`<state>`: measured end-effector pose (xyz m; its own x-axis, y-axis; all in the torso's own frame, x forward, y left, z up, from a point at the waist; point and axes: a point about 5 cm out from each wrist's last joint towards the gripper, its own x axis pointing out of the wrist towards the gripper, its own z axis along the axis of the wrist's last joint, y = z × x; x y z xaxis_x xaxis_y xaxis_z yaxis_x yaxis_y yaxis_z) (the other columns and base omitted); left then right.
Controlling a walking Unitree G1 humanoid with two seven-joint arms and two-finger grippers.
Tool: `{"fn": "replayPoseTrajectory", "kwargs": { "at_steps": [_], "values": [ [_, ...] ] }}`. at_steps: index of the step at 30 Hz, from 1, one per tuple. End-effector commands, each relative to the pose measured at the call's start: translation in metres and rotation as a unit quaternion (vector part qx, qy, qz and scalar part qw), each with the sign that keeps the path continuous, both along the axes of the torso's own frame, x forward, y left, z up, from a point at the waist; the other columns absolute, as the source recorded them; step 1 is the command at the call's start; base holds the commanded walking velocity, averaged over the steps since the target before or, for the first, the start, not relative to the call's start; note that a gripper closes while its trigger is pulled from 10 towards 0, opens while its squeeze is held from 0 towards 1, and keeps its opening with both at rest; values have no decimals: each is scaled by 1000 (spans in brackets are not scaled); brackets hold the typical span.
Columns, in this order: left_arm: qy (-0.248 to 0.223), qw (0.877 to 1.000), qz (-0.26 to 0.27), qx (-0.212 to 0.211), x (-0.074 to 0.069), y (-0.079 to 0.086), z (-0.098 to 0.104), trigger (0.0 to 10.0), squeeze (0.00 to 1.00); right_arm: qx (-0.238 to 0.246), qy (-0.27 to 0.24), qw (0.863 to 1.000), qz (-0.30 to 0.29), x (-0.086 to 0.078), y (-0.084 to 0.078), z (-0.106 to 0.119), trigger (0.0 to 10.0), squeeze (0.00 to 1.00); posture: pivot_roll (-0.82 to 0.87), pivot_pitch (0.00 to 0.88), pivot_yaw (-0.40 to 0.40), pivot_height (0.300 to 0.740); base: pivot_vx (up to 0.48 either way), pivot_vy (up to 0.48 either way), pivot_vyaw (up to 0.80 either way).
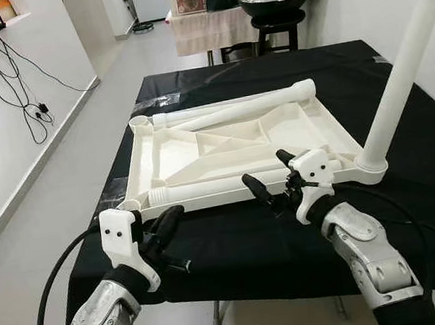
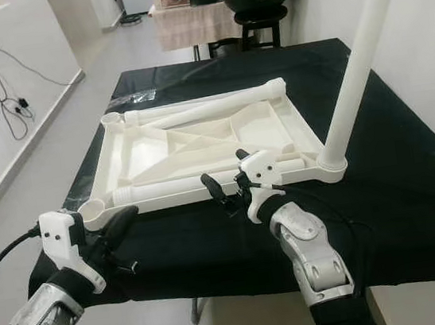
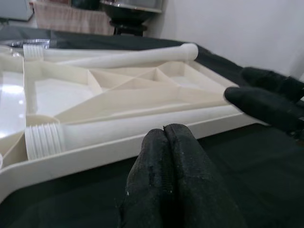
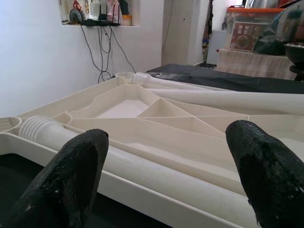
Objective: Building children table
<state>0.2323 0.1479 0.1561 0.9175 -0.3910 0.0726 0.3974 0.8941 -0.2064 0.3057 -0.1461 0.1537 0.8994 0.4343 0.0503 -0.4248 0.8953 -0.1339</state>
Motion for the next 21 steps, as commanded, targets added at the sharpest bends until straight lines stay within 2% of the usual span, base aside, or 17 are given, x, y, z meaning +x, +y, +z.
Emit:
{"fn": "replayPoseTrajectory", "kwargs": {
  "at_steps": [1,8,10,16,21],
  "values": [
    [14,1000,9,9,1,5,-4,10000,0,13,4,1000,-4,-2,0,-1,10000,0,-15,0,73,740,0,0,0],
    [31,999,14,14,0,8,-11,10000,0,9,3,1000,-7,-7,-1,-1,10000,0,-26,0,79,740,0,0,0],
    [33,999,16,14,2,9,-11,10000,0,14,-9,1000,-14,-6,-3,6,10000,0,-36,0,87,740,0,0,0],
    [16,1000,18,18,5,9,-3,10000,0,17,-27,999,-21,-5,-6,16,10000,0,-28,0,91,740,0,0,0],
    [-2,1000,20,15,5,9,9,10000,0,24,-32,999,-21,-7,0,19,10000,0,-26,0,82,740,0,0,0]
  ]
}}
